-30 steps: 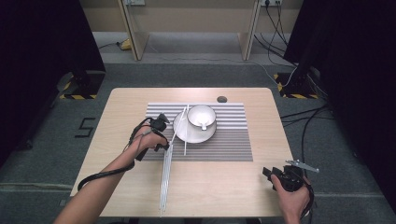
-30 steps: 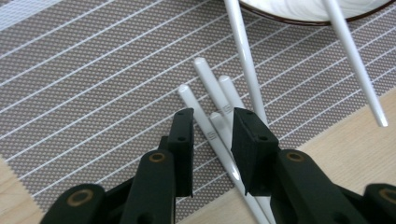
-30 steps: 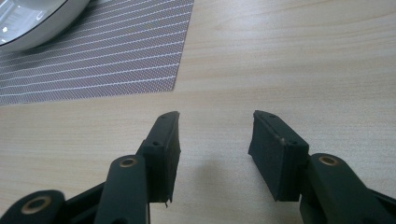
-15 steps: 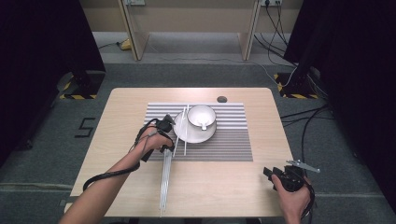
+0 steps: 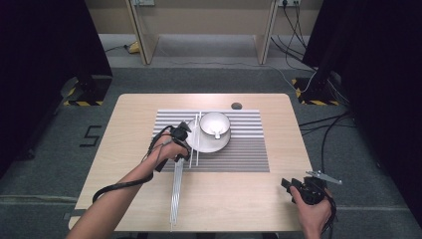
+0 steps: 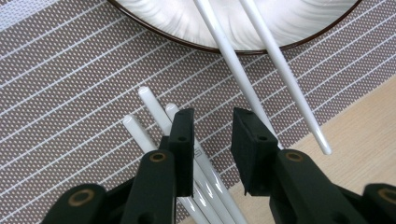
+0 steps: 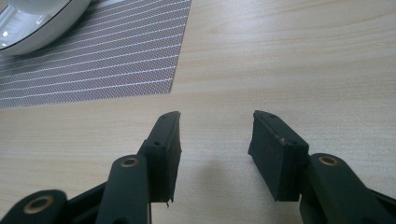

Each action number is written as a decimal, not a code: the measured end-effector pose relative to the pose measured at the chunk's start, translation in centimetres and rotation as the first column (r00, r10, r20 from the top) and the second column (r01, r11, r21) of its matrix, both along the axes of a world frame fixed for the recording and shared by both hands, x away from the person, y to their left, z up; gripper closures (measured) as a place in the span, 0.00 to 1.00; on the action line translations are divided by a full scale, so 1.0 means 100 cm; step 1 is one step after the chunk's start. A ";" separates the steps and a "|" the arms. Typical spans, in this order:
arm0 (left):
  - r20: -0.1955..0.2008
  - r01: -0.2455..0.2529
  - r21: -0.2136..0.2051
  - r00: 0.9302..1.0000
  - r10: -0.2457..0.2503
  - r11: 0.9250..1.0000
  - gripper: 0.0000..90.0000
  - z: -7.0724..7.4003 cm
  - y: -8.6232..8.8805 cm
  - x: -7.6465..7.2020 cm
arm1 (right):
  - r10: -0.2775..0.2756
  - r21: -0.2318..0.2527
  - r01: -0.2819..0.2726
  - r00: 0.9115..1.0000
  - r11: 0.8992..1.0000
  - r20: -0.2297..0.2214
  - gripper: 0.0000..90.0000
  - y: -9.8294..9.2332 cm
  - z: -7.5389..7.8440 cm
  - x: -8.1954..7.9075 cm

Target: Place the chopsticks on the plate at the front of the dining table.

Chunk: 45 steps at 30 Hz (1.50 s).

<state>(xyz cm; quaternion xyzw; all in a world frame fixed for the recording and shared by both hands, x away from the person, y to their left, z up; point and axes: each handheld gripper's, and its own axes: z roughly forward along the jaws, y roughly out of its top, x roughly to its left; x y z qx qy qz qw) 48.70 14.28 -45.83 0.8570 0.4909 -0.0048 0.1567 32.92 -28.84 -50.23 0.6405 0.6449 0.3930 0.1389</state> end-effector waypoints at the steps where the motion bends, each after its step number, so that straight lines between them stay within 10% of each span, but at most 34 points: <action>1: 0.003 -0.006 -0.003 1.000 0.006 1.000 0.77 0.000 -0.001 0.000 | 0.001 -0.001 -0.001 1.000 1.000 0.000 0.59 0.000 0.000 0.000; 30: 0.015 0.000 -0.004 1.000 0.000 1.000 0.75 0.005 -0.003 0.001 | 0.001 0.001 -0.001 1.000 1.000 0.002 0.59 0.000 0.000 0.000; 45: 0.087 -0.012 -0.034 0.996 0.015 0.999 0.57 0.015 0.011 -0.006 | -0.003 -0.001 0.003 1.000 1.000 0.010 0.58 0.000 0.000 0.000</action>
